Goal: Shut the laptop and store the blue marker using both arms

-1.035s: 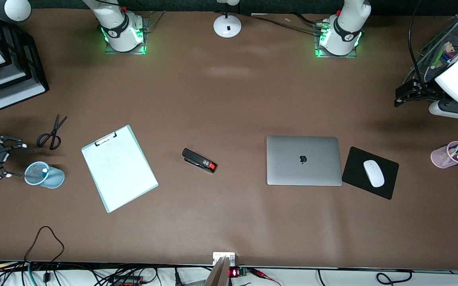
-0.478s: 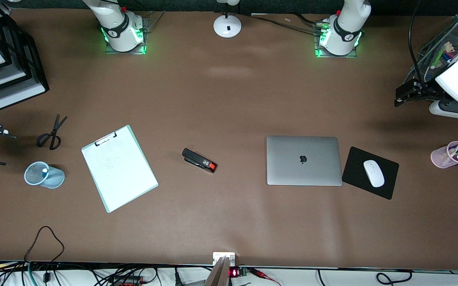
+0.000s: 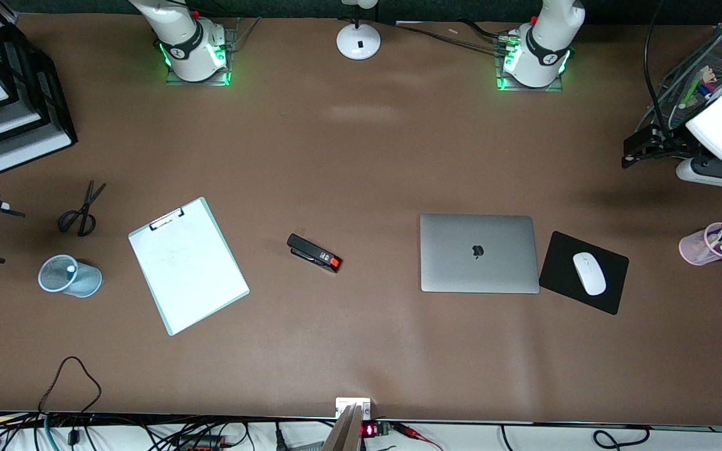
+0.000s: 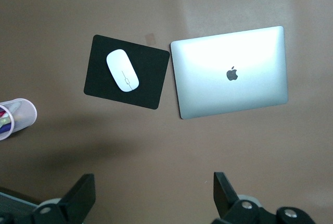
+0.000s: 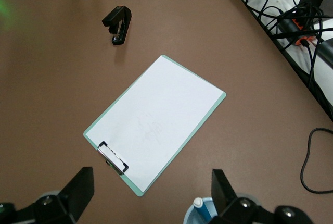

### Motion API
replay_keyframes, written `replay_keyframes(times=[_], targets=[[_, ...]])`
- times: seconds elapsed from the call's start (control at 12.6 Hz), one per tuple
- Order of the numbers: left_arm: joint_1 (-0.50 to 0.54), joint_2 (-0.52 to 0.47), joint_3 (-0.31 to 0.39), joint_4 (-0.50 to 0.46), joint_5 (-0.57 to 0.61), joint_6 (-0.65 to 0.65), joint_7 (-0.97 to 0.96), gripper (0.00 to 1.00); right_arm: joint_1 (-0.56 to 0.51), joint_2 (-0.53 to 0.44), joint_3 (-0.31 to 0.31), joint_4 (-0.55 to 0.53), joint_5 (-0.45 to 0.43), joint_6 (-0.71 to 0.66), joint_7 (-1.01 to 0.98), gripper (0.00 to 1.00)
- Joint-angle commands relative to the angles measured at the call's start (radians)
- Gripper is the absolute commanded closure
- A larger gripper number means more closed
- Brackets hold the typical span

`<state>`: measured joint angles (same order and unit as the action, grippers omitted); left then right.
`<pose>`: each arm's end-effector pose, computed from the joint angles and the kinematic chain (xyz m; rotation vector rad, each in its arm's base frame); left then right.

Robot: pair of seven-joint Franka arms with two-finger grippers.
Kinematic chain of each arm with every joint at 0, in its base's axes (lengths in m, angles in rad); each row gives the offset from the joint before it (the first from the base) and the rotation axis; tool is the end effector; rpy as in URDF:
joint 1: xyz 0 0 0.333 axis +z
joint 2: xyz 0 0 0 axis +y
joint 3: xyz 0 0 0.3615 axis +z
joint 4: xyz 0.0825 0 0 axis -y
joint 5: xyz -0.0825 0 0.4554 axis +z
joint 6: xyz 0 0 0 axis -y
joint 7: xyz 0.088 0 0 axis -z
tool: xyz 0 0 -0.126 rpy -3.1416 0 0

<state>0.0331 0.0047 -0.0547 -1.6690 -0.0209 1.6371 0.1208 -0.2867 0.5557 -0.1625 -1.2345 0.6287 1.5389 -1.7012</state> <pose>0.6288 -0.0160 0.6003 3.1105 -0.2191 -0.0554 0.7478 -0.2436 0.4558 -2.1664 -1.4935 -0.4887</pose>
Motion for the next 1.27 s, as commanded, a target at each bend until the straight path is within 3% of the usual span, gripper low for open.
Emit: replay_keyframes(times=[0.0, 0.48, 0.88, 1.19], targets=[[0.008, 0.014, -0.007, 0.032, -0.011, -0.026, -0.007, 0.0, 0.069, 0.001, 0.0, 0.07, -0.067, -0.023, 0.124, 0.0], [0.008, 0.012, -0.007, 0.032, -0.011, -0.029, -0.006, 0.0, 0.263, -0.028, -0.002, 0.119, -0.237, -0.005, 0.623, 0.0], [0.008, 0.012, -0.007, 0.032, -0.011, -0.029, -0.003, 0.0, 0.423, -0.154, 0.0, -0.04, -0.427, 0.02, 1.224, 0.0], [0.01, 0.012, -0.007, 0.032, -0.011, -0.029, 0.002, 0.0, 0.436, -0.192, 0.0, -0.143, -0.451, 0.014, 1.486, 0.0]])
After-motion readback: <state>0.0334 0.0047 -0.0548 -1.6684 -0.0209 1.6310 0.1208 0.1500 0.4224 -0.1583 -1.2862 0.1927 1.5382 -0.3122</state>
